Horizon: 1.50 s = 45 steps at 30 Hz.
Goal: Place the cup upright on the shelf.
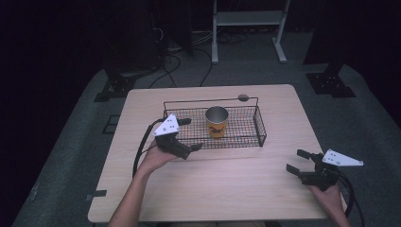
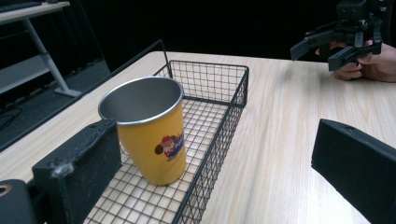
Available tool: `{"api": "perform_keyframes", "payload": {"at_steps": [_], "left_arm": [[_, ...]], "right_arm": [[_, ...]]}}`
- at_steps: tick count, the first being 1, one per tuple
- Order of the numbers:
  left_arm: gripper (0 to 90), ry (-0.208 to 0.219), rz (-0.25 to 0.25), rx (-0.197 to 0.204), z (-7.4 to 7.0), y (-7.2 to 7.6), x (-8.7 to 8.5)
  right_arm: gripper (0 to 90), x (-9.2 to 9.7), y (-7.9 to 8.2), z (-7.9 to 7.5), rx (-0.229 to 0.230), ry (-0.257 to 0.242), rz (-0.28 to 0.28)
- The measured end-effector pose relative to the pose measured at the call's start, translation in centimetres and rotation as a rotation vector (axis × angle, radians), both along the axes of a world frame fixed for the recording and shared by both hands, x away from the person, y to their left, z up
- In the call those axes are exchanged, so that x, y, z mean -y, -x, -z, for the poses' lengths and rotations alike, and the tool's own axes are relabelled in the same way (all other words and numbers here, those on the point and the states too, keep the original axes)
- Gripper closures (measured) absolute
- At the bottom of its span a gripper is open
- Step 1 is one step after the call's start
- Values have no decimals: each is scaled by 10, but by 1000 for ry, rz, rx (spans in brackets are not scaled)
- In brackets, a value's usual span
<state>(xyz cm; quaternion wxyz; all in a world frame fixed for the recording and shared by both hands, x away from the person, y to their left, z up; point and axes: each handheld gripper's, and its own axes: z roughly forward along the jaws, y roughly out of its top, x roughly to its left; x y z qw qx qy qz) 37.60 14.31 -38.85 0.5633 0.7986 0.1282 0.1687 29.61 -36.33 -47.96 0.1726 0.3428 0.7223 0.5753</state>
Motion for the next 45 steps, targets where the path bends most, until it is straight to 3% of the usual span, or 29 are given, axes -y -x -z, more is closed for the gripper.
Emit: {"api": "perform_keyframes", "payload": {"at_steps": [29, 45], "left_arm": [[9, 22, -31, -5, 25, 30, -15], [9, 29, -33, 2, 29, 43, -20]], "right_arm": [[139, 0, 0, 0, -1, 3, 0], [139, -1, 0, 0, -2, 10, -1]]}}
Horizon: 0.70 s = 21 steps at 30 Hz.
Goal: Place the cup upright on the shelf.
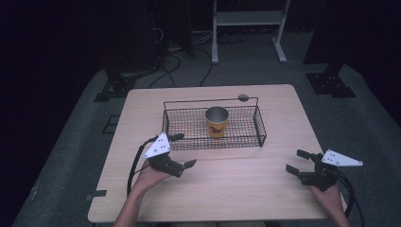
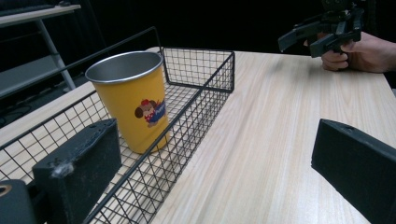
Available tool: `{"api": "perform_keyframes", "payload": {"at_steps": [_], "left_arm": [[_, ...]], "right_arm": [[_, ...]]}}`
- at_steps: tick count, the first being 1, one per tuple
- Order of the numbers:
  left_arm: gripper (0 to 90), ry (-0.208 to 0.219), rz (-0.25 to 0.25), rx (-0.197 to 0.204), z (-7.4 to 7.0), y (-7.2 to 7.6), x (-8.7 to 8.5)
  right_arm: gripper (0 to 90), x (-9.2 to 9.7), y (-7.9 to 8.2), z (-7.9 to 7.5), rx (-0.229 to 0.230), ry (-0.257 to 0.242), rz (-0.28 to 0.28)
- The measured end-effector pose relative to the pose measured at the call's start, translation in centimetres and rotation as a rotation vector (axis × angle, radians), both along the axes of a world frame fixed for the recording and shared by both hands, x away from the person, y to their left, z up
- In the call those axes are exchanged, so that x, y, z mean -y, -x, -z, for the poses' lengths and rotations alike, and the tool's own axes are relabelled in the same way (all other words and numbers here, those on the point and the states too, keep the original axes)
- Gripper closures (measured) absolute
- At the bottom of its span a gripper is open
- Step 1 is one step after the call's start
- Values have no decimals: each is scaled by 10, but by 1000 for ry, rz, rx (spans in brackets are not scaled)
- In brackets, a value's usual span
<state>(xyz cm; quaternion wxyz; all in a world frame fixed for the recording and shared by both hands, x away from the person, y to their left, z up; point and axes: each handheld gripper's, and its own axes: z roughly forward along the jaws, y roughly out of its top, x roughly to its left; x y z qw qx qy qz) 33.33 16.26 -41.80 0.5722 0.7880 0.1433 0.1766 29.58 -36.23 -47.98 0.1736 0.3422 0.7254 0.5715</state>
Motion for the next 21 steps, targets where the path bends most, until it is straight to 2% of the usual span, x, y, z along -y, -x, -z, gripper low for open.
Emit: {"api": "perform_keyframes", "payload": {"at_steps": [5, 13, 21], "left_arm": [[9, -12, 0, -2, 2, 3, -1], [9, -2, 2, 8, 2, 8, -2], [9, 2, -4, -8, 9, 15, -6]], "right_arm": [[138, 0, 0, 0, 0, 0, 0], [139, 0, 0, 0, 0, 0, -1], [139, 0, 0, 0, -1, 1, -1]]}}
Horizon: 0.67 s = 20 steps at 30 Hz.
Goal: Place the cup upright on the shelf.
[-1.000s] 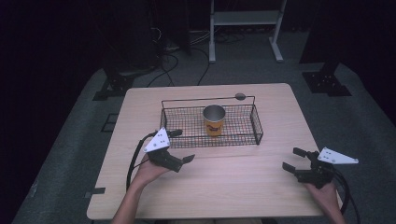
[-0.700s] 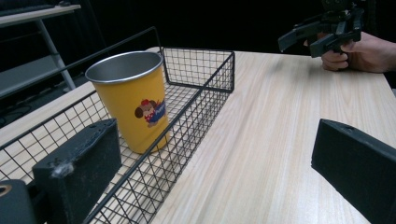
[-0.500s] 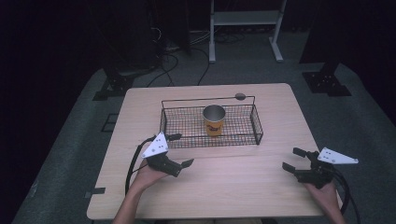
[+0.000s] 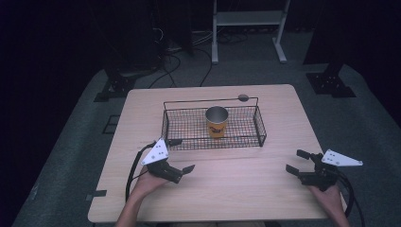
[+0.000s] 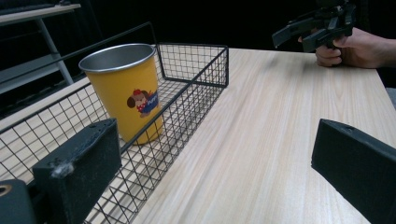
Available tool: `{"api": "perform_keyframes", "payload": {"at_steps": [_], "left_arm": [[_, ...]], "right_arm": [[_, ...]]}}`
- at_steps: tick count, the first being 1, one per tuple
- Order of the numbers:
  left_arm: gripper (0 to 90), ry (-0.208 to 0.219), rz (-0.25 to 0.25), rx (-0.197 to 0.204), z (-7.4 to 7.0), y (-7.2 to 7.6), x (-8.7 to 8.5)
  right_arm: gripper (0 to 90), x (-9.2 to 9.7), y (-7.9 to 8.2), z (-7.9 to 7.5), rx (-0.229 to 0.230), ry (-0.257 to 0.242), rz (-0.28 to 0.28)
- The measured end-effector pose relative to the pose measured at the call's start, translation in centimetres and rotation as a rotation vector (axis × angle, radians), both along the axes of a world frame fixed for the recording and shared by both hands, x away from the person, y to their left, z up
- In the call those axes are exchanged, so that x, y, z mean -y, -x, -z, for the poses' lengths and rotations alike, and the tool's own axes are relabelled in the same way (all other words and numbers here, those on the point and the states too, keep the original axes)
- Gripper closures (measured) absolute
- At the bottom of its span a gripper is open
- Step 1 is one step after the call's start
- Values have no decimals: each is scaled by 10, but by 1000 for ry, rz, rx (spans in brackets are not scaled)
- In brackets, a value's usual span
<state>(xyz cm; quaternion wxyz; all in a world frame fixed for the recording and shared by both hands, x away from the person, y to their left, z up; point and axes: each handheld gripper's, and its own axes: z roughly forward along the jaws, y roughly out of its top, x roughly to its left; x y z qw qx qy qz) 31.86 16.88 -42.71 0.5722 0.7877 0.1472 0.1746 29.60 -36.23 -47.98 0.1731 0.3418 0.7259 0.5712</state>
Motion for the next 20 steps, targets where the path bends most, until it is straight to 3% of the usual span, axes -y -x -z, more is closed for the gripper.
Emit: {"api": "perform_keyframes", "payload": {"at_steps": [20], "left_arm": [[9, 5, -40, -28, 18, 21, -16]], "right_arm": [[139, 1, 0, 0, 0, -5, -2]]}}
